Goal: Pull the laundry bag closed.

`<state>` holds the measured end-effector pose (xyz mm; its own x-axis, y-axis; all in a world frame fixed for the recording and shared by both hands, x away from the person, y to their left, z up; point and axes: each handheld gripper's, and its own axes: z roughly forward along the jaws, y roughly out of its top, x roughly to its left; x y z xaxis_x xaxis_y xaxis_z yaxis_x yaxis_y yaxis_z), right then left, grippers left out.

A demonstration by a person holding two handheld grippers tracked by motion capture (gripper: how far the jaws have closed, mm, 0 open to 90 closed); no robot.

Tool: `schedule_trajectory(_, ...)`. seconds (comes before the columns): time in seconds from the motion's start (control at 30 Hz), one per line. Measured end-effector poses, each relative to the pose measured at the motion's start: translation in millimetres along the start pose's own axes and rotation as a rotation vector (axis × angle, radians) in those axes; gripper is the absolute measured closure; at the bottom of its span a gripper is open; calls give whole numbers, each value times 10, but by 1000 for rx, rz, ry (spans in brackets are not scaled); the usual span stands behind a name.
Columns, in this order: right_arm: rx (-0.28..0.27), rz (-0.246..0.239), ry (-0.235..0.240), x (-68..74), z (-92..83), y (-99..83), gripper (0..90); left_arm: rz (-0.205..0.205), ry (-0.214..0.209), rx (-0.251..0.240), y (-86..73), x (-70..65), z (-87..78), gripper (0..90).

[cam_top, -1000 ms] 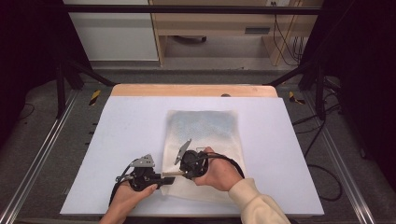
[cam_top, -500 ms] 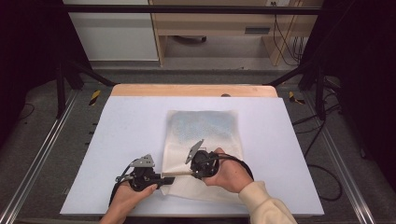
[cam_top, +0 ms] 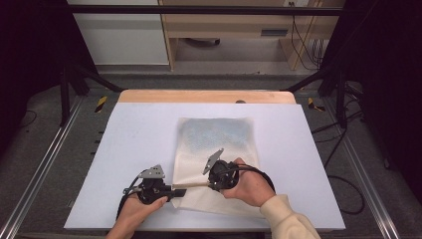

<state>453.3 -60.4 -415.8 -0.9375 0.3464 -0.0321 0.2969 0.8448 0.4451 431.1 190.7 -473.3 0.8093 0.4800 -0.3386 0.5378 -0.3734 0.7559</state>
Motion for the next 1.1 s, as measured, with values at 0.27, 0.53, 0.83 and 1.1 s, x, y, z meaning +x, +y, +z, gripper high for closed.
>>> schedule_trajectory(0.27,-4,9,-4,-20,-40,-59,820,0,1,0,0,2,-3,851)
schedule_trajectory(0.53,-15,15,-2,-27,-58,-96,820,1,-3,-3,3,-1,-6,851)
schedule_trajectory(0.83,-6,28,-12,-56,-95,-163,820,2,-2,-1,3,1,-11,851)
schedule_trajectory(1.1,-10,43,-18,-85,-141,-239,820,2,-2,-1,1,2,-15,851)
